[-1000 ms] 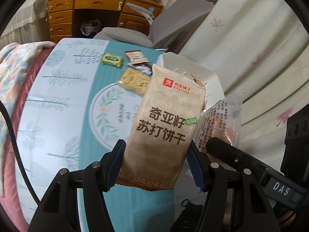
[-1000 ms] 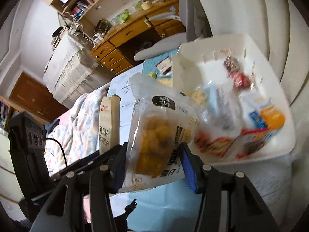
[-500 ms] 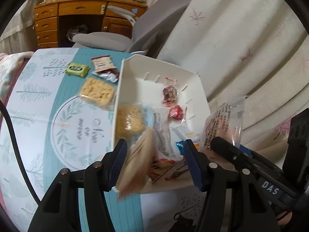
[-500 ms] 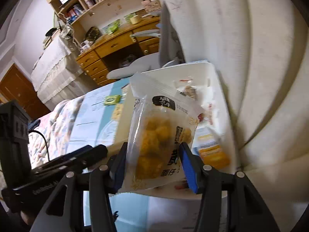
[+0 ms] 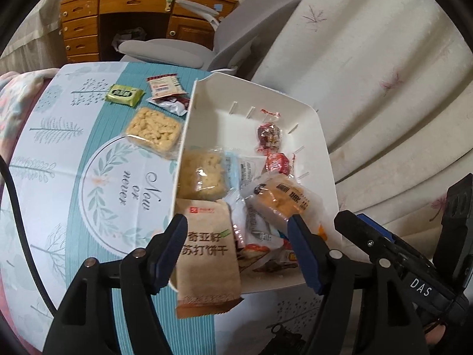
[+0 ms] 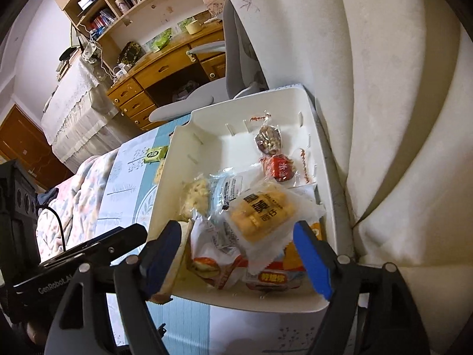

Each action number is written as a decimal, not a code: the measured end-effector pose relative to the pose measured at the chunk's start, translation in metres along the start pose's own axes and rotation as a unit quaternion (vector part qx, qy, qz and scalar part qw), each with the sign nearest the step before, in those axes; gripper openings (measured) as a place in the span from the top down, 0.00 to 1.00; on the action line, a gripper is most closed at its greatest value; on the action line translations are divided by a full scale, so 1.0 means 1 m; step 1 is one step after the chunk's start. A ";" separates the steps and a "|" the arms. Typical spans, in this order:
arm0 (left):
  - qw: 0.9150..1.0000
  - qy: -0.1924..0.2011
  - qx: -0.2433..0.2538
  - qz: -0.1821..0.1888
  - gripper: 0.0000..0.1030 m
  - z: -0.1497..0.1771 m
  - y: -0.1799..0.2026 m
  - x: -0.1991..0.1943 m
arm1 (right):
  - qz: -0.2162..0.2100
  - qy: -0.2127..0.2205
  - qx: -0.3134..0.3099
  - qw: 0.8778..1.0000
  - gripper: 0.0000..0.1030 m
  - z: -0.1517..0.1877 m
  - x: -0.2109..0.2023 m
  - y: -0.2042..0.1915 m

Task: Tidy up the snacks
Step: 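Open both tools to drop the soda-cracker packet and yellow-snack bag into the tray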

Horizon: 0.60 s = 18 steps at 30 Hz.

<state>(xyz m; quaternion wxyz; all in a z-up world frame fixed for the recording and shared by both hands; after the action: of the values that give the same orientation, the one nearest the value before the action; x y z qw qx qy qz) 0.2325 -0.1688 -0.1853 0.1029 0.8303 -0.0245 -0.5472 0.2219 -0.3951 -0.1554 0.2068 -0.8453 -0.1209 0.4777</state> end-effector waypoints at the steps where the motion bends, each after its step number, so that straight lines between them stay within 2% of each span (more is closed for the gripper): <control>1: 1.000 -0.001 -0.002 -0.001 0.29 0.001 -0.003 -0.001 | -0.001 -0.003 0.001 1.000 0.23 0.001 0.001 -0.001; 9: 1.000 -0.010 -0.011 -0.004 0.23 0.014 -0.027 -0.011 | -0.012 -0.015 0.004 1.000 0.23 0.011 0.005 -0.017; 18: 1.000 -0.014 -0.005 -0.015 0.19 0.036 -0.067 -0.030 | -0.002 -0.018 -0.012 1.000 0.23 0.031 0.008 -0.047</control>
<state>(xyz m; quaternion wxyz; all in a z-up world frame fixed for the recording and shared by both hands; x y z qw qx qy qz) 0.1830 -0.1034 -0.1851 0.0991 0.8220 -0.0109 -0.5607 0.1992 -0.3433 -0.1544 0.1953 -0.8388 -0.1325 0.4906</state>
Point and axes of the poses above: each gripper's, at about its wrist camera, not at the fingertips, and x roughly the way its jaws point, y to its right, z to its underside, the point moved 3 cm from there along x, roughly the way its jaws point, and after that the axes turned 12 degrees about -z, right-handed, at the moved point
